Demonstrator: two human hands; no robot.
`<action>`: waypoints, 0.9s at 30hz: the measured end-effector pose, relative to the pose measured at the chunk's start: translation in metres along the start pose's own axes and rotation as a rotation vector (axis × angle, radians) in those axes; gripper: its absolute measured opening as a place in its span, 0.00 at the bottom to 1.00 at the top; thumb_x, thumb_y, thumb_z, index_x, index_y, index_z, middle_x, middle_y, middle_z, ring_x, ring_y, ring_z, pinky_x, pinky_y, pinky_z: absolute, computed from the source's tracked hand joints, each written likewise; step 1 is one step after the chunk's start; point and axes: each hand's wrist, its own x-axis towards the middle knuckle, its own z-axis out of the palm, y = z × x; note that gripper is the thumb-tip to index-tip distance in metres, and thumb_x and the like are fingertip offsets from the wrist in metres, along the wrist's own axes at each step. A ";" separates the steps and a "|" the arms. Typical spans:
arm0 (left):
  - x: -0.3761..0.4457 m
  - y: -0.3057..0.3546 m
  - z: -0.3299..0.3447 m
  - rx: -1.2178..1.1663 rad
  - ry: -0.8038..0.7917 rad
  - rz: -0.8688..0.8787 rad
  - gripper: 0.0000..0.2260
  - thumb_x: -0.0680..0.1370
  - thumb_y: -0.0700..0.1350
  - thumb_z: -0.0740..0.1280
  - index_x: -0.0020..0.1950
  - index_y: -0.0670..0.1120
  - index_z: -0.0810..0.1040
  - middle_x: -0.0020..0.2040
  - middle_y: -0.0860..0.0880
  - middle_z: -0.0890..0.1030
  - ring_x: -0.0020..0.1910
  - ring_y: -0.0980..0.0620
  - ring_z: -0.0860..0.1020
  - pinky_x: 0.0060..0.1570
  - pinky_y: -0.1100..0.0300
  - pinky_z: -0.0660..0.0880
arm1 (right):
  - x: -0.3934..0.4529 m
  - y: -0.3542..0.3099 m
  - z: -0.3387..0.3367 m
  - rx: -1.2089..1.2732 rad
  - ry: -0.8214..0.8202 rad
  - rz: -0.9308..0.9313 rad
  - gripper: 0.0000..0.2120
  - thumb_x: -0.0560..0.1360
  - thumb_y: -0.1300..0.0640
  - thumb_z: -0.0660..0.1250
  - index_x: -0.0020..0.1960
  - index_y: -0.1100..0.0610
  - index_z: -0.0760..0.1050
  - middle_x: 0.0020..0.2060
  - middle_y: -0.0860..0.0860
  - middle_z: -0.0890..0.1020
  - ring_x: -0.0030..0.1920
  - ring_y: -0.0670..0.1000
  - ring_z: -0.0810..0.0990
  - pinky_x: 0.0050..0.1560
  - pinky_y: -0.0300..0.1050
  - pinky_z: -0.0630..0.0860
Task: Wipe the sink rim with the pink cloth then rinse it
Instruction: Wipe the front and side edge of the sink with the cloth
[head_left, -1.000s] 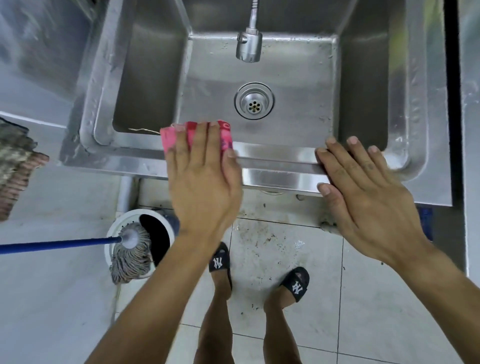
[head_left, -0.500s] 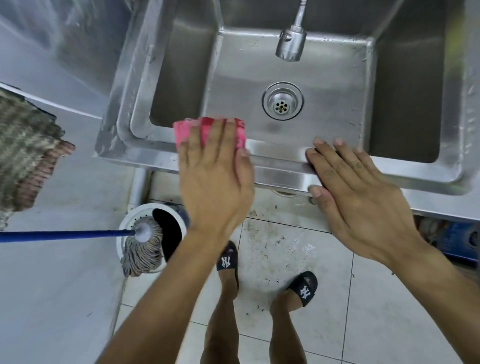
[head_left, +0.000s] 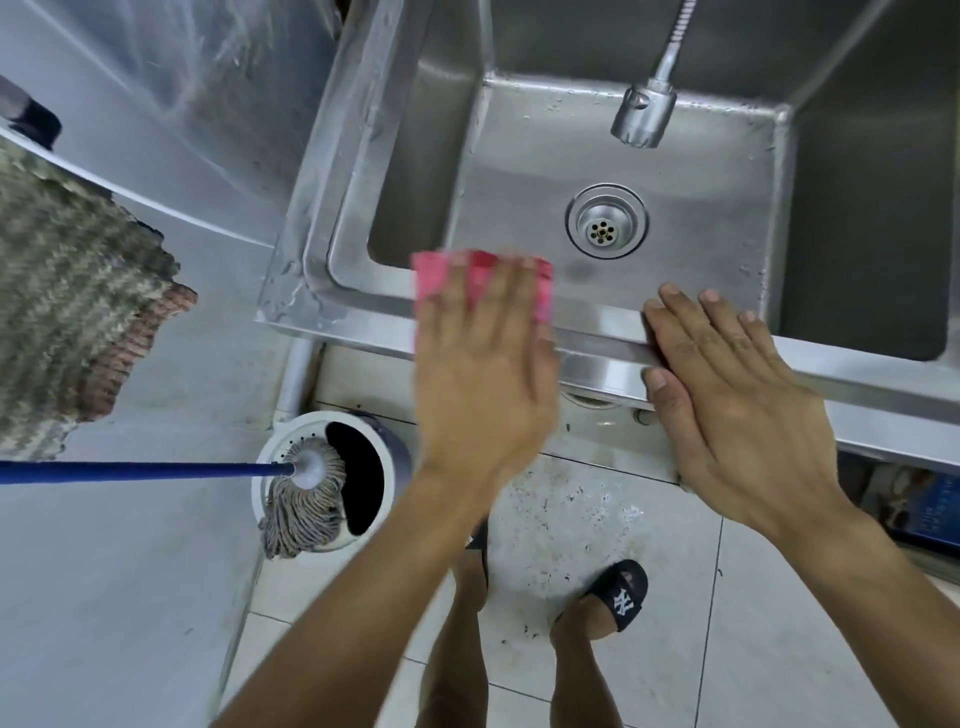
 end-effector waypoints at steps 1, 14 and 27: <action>-0.004 0.013 0.002 -0.033 -0.012 0.079 0.24 0.84 0.51 0.55 0.78 0.44 0.70 0.76 0.46 0.73 0.80 0.40 0.63 0.78 0.39 0.58 | 0.000 -0.001 0.000 0.008 0.008 0.008 0.27 0.87 0.47 0.48 0.82 0.58 0.62 0.81 0.53 0.63 0.82 0.56 0.59 0.82 0.58 0.56; -0.003 -0.006 -0.002 -0.043 0.005 0.049 0.24 0.84 0.50 0.55 0.78 0.44 0.71 0.76 0.44 0.73 0.79 0.39 0.64 0.78 0.37 0.56 | 0.019 -0.022 0.004 0.049 -0.004 -0.070 0.26 0.87 0.49 0.48 0.82 0.58 0.60 0.82 0.53 0.62 0.83 0.55 0.58 0.82 0.57 0.57; 0.028 -0.199 -0.056 0.076 -0.213 0.425 0.23 0.85 0.50 0.54 0.79 0.44 0.68 0.79 0.45 0.68 0.82 0.42 0.60 0.77 0.38 0.62 | 0.038 -0.055 0.006 0.015 -0.071 -0.173 0.26 0.87 0.49 0.50 0.82 0.59 0.61 0.82 0.54 0.61 0.83 0.56 0.57 0.82 0.57 0.57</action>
